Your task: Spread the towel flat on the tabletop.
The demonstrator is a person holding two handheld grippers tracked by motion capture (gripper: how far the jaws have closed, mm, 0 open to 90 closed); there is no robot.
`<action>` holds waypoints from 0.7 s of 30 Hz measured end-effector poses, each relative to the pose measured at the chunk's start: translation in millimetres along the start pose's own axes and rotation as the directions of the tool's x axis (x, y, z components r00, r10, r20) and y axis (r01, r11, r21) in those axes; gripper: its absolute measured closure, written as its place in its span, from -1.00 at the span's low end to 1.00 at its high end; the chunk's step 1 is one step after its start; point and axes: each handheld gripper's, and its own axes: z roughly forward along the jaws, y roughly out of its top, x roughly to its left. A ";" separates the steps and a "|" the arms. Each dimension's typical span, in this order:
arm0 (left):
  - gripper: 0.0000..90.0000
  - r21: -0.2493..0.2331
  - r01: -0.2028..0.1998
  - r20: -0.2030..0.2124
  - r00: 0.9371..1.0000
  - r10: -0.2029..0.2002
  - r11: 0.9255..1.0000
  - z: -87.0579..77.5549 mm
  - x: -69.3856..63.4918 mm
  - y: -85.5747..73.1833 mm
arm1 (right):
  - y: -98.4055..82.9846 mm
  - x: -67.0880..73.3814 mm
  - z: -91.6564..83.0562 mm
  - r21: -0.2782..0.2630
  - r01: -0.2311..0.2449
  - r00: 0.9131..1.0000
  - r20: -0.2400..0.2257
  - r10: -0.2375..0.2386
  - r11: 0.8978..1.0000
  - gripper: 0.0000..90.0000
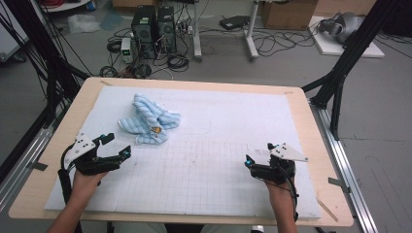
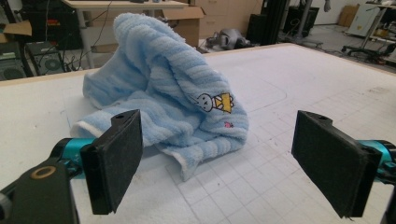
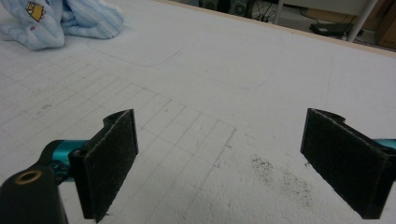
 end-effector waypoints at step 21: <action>-0.60 0.018 -0.003 0.009 1.000 0.003 1.000 9.4 -0.2 1.8 | 0.1 7.3 0.0 -0.004 -0.008 0.998 -0.058 0.008 1.000 -0.77</action>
